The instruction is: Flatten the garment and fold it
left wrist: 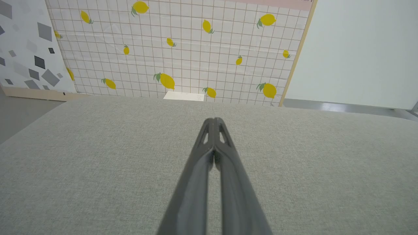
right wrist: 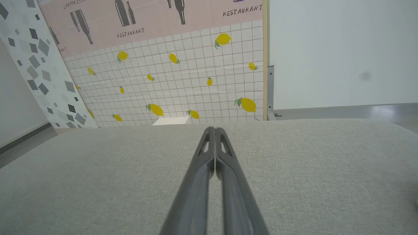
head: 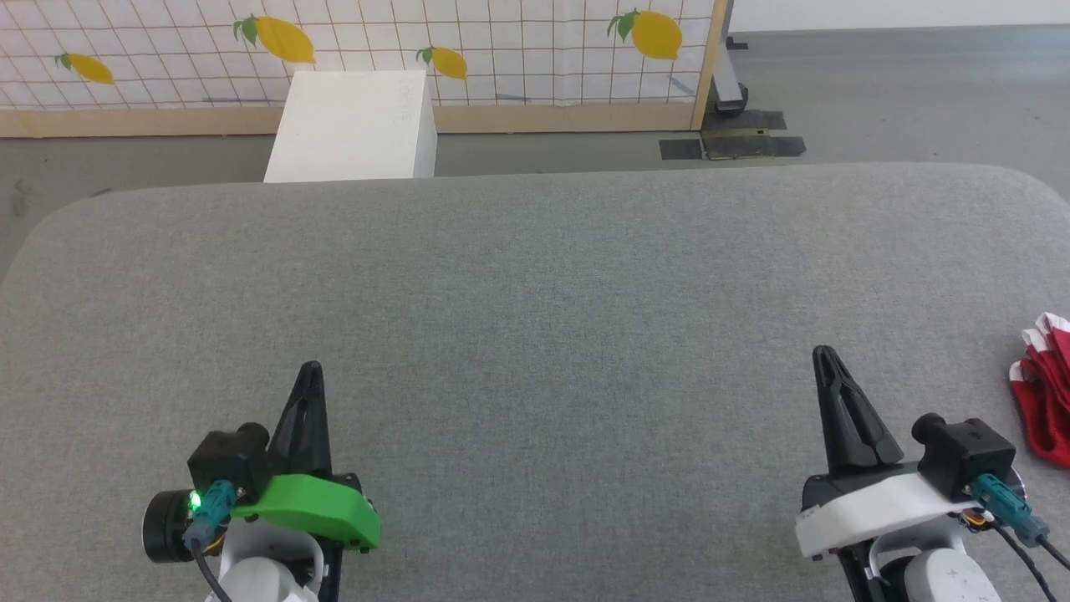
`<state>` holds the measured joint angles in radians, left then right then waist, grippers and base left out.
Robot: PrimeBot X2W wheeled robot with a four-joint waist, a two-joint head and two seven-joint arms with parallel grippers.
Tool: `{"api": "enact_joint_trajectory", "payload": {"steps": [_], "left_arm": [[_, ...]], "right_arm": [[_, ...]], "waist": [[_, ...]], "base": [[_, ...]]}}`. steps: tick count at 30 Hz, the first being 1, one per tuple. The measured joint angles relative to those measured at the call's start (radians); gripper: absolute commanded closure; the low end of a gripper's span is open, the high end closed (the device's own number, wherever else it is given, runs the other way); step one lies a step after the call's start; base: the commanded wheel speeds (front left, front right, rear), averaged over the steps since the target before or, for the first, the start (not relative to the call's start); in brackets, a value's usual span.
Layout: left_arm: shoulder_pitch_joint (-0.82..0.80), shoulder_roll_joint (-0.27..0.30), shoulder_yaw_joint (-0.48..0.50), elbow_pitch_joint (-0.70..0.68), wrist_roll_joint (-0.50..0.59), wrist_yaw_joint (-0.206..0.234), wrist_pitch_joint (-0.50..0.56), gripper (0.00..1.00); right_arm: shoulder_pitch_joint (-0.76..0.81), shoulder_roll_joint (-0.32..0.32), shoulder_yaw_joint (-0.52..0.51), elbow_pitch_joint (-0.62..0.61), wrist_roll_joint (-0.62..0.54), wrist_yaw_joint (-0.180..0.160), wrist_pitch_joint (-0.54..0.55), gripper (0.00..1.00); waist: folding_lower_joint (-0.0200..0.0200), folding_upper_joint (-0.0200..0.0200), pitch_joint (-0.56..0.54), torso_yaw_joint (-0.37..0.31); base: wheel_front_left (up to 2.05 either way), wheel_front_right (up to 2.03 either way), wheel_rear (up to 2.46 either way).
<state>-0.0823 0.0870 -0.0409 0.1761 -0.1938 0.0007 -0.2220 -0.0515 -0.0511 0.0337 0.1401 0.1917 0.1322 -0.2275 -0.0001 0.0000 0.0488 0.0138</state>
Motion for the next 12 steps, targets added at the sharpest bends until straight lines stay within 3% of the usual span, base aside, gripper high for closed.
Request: {"api": "enact_joint_trajectory", "payload": {"steps": [12], "left_arm": [[0.009,-0.001,0.004,-0.023,0.030,0.000,0.027,1.00]], "right_arm": [[0.000,0.000,-0.004,-0.018,-0.020,0.000,0.027,1.00]], "waist": [[0.0000,0.0000,-0.006,-0.002]], "base": [[0.00,0.00,0.00]]}}
